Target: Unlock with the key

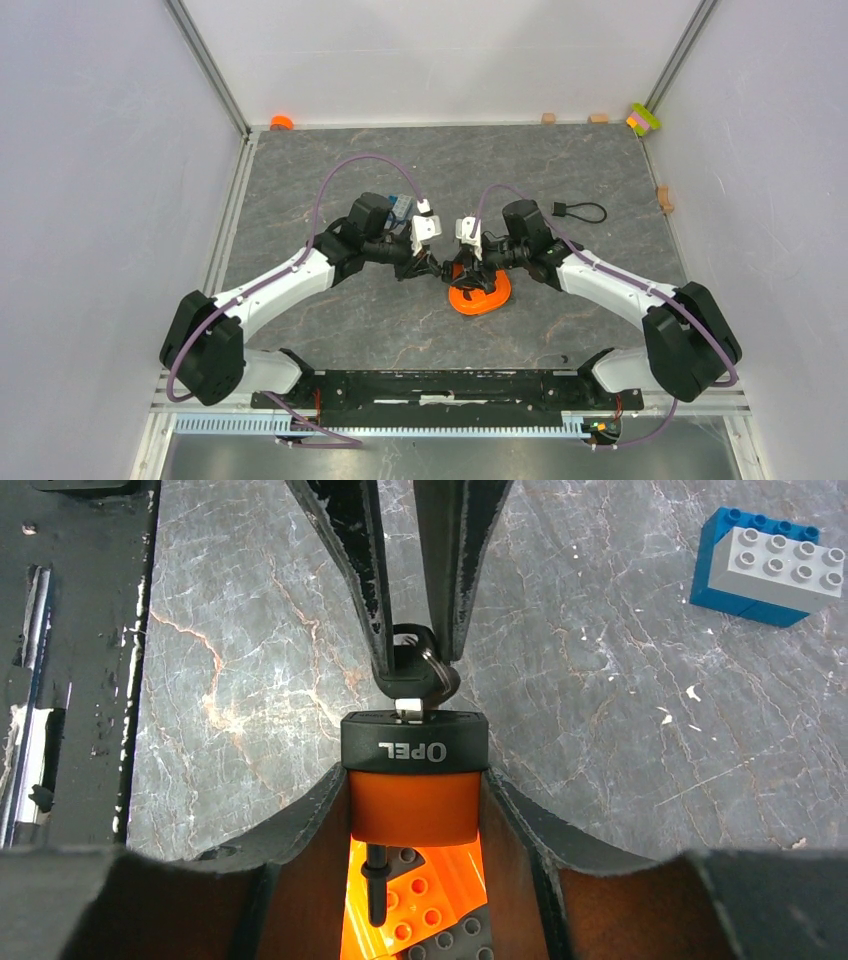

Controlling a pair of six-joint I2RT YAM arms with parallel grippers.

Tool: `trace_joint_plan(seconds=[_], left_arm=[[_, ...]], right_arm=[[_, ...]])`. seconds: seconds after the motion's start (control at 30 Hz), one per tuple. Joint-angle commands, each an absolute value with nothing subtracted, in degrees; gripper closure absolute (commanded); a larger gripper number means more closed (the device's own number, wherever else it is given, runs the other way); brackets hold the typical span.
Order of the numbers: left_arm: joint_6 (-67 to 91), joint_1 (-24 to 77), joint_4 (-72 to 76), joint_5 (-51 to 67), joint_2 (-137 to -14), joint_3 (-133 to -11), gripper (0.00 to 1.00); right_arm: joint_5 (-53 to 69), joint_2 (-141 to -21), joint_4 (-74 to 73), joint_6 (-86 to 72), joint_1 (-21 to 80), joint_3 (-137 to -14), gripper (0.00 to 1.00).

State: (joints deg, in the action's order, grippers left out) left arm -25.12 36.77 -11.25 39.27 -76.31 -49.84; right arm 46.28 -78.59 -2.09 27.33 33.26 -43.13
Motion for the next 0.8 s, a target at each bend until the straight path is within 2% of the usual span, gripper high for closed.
trace_joint_plan(seconds=[0.0,0.1,0.27,0.5,0.77], left_arm=[[-16.74,36.75,-6.28,40.24,-75.0,-51.42,0.64],[-8.85,34.67,-5.95,40.3,-75.19,-52.9,0.4],[5.98,30.76,-4.27,41.04,-76.43,-55.48,0.15],[21.88,29.45,-1.68,43.62,-83.63,-57.6,0.07],[26.52,29.36,-1.24,49.17,-90.64,-59.14,0.13]], right_arm=[[45.18,-75.55,0.92,28.52,33.13,-45.33,1.0],[43.69,-74.37,0.18,30.73,33.17,-45.92,1.0],[40.55,-73.14,-2.4,35.23,34.13,-47.18,1.0],[36.44,-73.11,-2.32,37.72,35.86,-48.43,1.0],[33.61,-71.93,-0.44,34.41,36.12,-47.32,1.0]])
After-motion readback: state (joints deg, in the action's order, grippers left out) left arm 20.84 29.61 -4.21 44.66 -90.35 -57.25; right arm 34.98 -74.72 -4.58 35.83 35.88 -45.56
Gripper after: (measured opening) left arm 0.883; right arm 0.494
